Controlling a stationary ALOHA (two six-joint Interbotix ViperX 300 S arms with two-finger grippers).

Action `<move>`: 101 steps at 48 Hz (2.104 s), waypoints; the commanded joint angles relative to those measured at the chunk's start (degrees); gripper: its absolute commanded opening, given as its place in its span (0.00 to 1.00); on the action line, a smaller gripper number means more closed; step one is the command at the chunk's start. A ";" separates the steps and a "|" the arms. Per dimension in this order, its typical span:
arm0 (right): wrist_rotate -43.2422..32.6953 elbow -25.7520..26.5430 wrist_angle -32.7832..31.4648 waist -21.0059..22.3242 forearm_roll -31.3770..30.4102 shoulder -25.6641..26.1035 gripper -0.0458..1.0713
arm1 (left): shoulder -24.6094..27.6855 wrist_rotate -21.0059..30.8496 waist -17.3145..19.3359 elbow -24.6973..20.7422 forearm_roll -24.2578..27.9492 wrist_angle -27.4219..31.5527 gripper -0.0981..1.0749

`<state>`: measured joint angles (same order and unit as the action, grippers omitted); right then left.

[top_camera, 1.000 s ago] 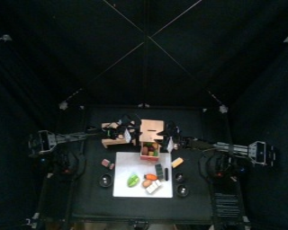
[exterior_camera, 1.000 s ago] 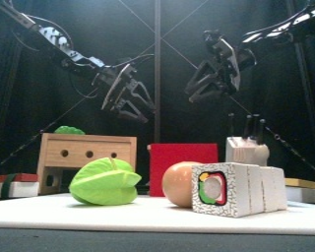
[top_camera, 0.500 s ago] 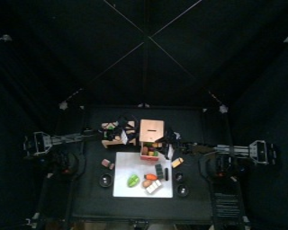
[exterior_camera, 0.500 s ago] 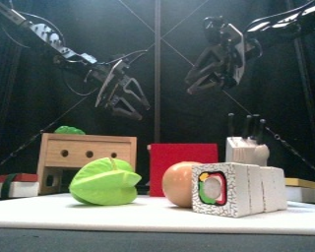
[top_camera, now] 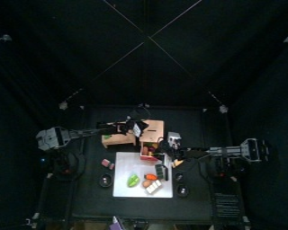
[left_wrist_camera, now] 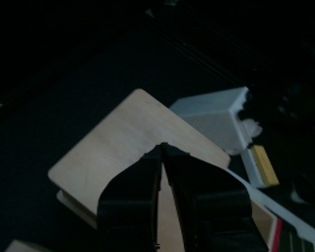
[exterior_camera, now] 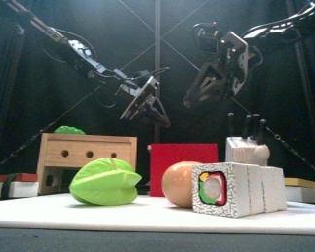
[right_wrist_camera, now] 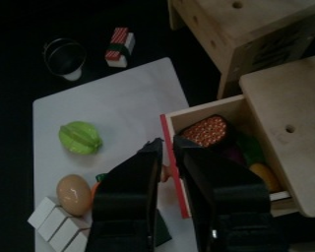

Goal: Close drawer

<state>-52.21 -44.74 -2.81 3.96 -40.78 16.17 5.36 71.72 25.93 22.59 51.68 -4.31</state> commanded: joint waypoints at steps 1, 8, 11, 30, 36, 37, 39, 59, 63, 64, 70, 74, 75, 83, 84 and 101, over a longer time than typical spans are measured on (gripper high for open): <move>0.09 1.85 0.09 -0.79 -0.09 -0.53 0.53 | 2.29 -0.18 1.67 -5.19 -3.43 0.44 0.50; 0.26 2.37 -0.26 -2.29 -0.09 -2.46 0.46 | 6.59 -0.26 2.90 -9.67 -7.29 2.37 0.49; 0.18 2.72 -0.70 -2.64 0.00 -3.08 0.44 | 7.91 -0.26 3.08 -11.07 -7.56 3.78 0.49; 0.35 6.24 -6.42 -4.75 -0.18 -9.14 0.41 | 11.34 -0.26 2.90 -14.85 -8.35 14.24 0.49; 0.62 8.00 -9.23 -5.45 -0.26 -11.25 0.41 | 11.60 -0.26 2.81 -14.59 -9.05 14.59 0.49; 0.62 8.26 -9.76 -5.54 -0.35 -11.43 0.41 | 11.69 -0.26 2.72 -14.50 -9.32 14.68 0.49; 0.62 8.79 -10.55 -5.71 -0.35 -12.04 0.41 | 11.78 -0.26 2.81 -14.33 -9.67 14.68 0.49; 0.62 10.20 -14.50 -6.15 -0.09 -14.06 0.41 | 11.87 -0.26 1.67 -11.07 -10.72 14.68 0.49; 0.62 10.37 -14.68 -6.06 -0.26 -14.50 0.41 | 11.78 -0.26 1.49 -10.81 -10.72 14.68 0.49; 0.70 10.37 -14.68 -6.06 -0.35 -14.68 0.41 | 11.69 -0.26 1.41 -10.81 -10.72 14.68 0.49; 0.79 10.37 -15.38 -5.98 -0.53 -15.12 0.41 | 11.60 -0.26 1.41 -10.81 -10.72 14.68 0.49; 0.70 10.37 -15.73 -5.71 -1.14 -15.47 0.41 | 11.51 -0.26 1.49 -10.81 -10.72 14.77 0.49; 0.70 10.46 -15.73 -5.54 -1.23 -15.47 0.41 | 11.51 -0.26 1.49 -10.72 -10.72 14.68 0.49; 0.70 10.90 -17.05 -3.87 -1.32 -15.47 0.41 | 11.51 -0.26 1.49 -10.72 -10.72 14.68 0.49; 0.70 10.90 -17.31 -3.78 -1.49 -15.47 0.41 | 11.51 -0.26 1.41 -10.72 -10.72 14.68 0.49; 0.70 12.57 -20.48 -1.67 -3.16 -15.47 0.41 | 11.34 -0.26 1.49 -10.72 -10.72 14.68 0.49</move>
<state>-51.42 -33.75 -23.20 1.32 -43.33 -0.35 18.19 71.46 27.86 12.30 41.04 10.46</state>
